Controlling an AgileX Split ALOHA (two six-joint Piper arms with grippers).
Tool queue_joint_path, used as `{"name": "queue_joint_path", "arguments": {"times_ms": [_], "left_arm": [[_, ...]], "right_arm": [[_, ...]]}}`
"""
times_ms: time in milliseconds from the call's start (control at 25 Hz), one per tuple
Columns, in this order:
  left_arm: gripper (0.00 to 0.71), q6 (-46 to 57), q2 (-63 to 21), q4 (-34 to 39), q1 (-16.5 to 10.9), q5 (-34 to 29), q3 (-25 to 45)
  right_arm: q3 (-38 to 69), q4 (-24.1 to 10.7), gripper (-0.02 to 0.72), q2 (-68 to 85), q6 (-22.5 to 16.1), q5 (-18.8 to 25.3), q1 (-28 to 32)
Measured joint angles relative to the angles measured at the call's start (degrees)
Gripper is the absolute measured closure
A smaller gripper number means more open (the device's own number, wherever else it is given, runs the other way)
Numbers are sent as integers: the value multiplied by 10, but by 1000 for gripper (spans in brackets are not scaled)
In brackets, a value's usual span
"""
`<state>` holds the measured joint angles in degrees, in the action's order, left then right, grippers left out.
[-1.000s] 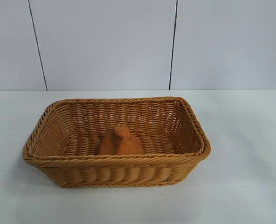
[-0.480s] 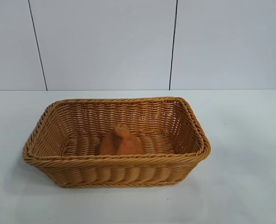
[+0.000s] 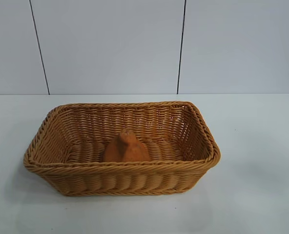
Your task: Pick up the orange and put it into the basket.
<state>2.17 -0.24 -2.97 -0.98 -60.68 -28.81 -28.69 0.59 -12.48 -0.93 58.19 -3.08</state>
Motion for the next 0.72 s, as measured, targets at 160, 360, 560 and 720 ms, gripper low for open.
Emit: {"name": "queue_joint_path", "arguments": {"times_ms": [160,360,560,720], "left_arm": [[37,0,0,1,0,0,0],[37,0,0,1,0,-1,0],[37,0,0,1,0,-1,0],[37,0,0,1,0,-1,0]], "right_arm": [[0,0,107,100,0,0,0],[0,0,106,128,0,3,0],[0,0,106,128,0,3,0],[0,0,106,128,0,3,0]]}}
